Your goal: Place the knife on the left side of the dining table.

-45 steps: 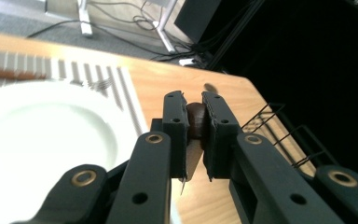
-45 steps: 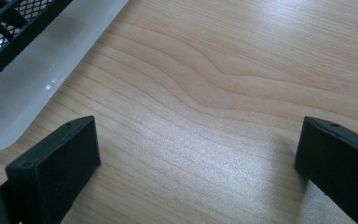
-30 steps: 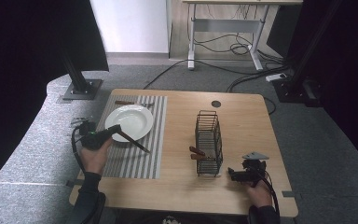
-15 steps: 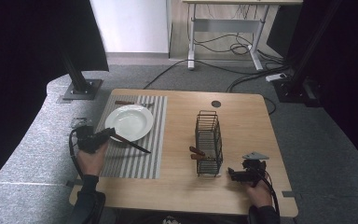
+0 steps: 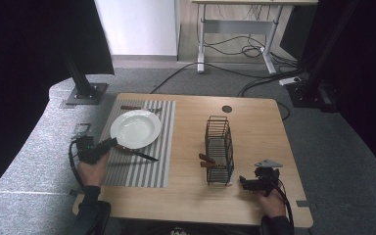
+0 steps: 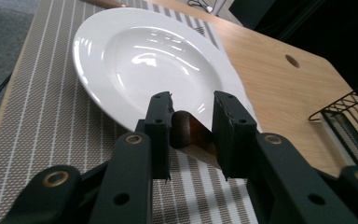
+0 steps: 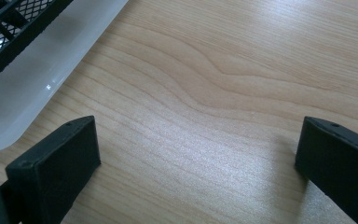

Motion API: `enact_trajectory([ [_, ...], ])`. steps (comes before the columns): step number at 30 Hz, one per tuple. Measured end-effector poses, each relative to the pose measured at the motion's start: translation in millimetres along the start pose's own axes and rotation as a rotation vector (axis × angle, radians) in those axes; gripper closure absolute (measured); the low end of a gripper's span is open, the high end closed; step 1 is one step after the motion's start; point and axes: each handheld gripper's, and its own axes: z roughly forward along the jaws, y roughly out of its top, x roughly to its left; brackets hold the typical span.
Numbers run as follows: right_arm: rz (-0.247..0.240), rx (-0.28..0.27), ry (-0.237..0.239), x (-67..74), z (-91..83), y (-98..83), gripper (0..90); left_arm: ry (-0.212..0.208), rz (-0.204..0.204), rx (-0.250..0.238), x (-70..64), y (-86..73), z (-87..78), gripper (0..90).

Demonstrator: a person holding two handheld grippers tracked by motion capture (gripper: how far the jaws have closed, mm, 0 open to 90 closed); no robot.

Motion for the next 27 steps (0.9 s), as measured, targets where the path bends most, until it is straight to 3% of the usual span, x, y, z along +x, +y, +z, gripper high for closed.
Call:
enact_trajectory([
  [19, 0.0, 0.0, 0.0, 0.1, 0.0, 0.1, 0.0, -0.015, -0.062, 0.025, 38.7, -19.0, 14.8, 65.1],
  [27, 0.0, 0.0, 0.0, 0.0, 0.0, 0.1, 0.0, -0.003, -0.057, 0.047, 50.5, -23.7, 22.4, 63.3],
])
